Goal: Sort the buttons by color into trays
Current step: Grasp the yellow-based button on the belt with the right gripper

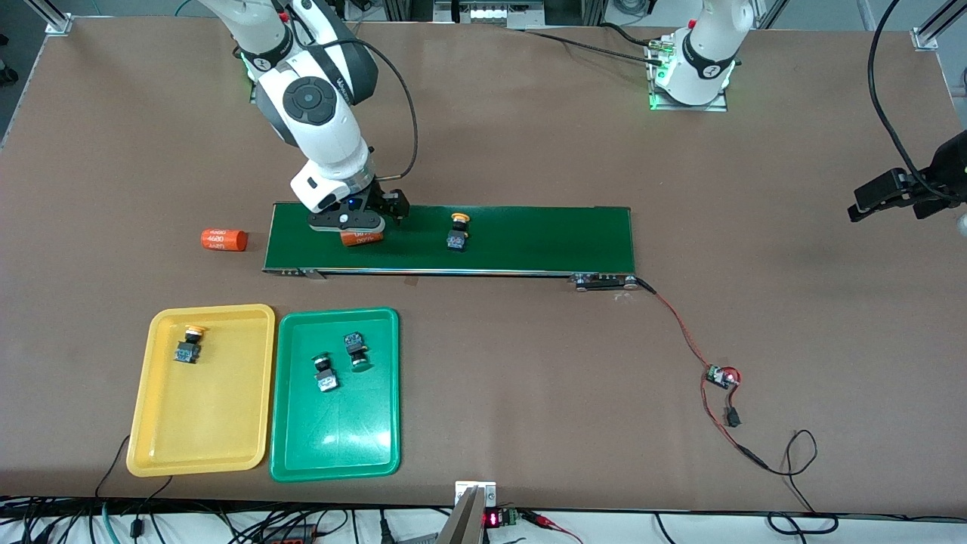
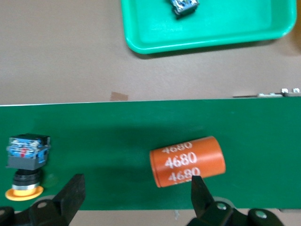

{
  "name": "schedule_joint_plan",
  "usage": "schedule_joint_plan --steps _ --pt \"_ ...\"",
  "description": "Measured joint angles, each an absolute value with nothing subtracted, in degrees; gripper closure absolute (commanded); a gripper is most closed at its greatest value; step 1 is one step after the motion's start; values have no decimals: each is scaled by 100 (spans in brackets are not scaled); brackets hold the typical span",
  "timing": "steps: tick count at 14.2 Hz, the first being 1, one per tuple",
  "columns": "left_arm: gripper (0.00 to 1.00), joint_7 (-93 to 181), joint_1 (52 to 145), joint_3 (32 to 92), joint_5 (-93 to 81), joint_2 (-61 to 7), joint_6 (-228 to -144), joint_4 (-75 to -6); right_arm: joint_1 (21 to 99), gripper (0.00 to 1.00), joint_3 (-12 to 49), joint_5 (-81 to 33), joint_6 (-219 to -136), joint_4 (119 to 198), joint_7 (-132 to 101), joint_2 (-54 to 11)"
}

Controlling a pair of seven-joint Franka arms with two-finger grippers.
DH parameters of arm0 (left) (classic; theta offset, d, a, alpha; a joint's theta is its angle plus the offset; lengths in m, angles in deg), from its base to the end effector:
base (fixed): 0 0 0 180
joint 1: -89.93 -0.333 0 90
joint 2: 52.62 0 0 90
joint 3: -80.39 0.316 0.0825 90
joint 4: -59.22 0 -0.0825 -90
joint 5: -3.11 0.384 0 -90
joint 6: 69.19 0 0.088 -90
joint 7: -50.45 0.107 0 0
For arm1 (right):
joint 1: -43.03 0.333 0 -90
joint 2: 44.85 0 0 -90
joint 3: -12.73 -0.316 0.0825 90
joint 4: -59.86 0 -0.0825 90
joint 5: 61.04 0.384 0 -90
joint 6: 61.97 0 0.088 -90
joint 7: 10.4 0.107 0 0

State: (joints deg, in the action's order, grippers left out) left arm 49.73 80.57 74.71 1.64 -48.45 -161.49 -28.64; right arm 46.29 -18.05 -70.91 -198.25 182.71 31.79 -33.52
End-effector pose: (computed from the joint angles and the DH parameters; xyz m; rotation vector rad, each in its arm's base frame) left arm 0.5792 0.0367 0.6047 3.1065 0.1213 0.0092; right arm 0.4743 0.3127 0.3299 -3.1143 0.0523 -0.1072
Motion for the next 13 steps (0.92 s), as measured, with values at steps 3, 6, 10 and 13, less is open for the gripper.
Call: schedule_joint_plan --steps 3,6,10,13 --pt "0 4973 8057 7468 164 -4845 -16149 -2864 4661 0 -1805 -7103 -19894 18280 3129 -3329" --pt "0 4973 8057 7467 164 -4846 -16149 -2864 4700 0 -1805 -7103 -19894 18295 3129 -3303" --pt "0 4973 8057 7468 164 -4846 -16149 -2864 4775 0 -1806 -7103 -19953 18296 3232 -3173" --pt "0 4973 8059 7454 164 -4846 -16150 -2864 4829 0 -1805 -7103 -20110 18296 3330 -3066"
